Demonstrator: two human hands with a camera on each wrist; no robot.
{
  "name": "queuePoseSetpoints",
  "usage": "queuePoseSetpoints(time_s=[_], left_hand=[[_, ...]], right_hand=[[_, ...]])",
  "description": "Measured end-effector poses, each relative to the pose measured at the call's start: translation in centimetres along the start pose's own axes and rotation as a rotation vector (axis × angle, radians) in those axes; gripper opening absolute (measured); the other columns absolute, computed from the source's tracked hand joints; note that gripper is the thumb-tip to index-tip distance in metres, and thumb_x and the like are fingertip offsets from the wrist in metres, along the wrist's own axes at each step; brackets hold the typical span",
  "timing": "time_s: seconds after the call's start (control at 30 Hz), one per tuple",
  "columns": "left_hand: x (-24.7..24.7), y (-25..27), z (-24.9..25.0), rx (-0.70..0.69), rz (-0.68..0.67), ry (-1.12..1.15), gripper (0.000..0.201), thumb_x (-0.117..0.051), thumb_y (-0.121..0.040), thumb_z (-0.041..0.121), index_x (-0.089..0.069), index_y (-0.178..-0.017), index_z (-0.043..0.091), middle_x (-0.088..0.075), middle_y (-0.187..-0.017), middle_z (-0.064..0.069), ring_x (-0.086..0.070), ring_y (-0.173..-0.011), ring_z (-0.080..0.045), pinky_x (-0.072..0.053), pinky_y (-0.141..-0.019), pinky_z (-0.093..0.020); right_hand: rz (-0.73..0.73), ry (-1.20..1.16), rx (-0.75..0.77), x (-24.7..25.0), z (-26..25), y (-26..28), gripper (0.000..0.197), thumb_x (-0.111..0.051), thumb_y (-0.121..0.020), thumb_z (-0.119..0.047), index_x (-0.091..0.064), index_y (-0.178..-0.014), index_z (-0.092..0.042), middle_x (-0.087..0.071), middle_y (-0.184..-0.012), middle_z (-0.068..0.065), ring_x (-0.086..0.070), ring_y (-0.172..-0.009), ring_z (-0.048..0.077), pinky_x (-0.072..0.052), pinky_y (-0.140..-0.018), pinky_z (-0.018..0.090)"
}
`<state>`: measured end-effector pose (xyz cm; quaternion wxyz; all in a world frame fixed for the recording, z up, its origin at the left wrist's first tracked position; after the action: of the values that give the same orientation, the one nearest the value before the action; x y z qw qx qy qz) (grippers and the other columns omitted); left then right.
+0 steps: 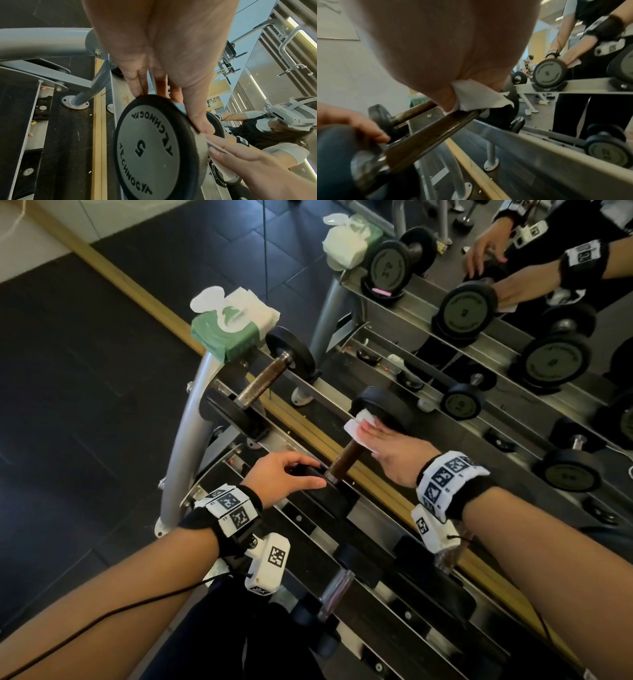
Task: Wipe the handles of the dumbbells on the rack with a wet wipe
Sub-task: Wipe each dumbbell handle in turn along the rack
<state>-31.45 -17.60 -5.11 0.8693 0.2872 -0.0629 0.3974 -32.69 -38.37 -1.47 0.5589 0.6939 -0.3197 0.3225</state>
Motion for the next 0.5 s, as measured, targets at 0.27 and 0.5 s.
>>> queuePoseSetpoints(time_s=[0.27,0.5], left_hand=[[0.0,0.0,-0.1,0.002,0.025,0.017,0.038,-0.077,-0.079,0.044,-0.066,-0.115,0.041,-0.063,-0.111,0.016,-0.057,-0.103,0.0,-0.046,-0.097,-0.031],[0.0,0.2,-0.7,0.022,0.052,0.068,0.048,-0.079,-0.075,0.047,-0.062,-0.12,0.044,-0.06,-0.122,0.012,-0.056,-0.116,-0.009,-0.045,-0.105,-0.044]], right_hand=[[-0.038,0.146,0.247,-1.5,-3.1,0.2,0.062,-0.044,-0.098,-0.009,-0.015,-0.15,-0.028,-0.016,-0.159,-0.008,-0.003,-0.15,0.014,-0.001,-0.118,0.037],[-0.021,0.383,0.14,1.3,-3.1,-1.9,0.043,-0.06,-0.089,-0.011,-0.051,-0.13,-0.019,-0.05,-0.131,-0.001,-0.044,-0.13,0.02,-0.037,-0.113,0.04]])
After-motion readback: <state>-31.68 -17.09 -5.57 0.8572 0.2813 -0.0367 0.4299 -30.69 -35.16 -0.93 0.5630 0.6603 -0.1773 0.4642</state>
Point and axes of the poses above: each hand's wrist, its own y-axis away from the middle knuckle, its own x-axis out of the back of the hand, z = x × y, the point moved 7 cm from there along -y, towards the middle knuckle
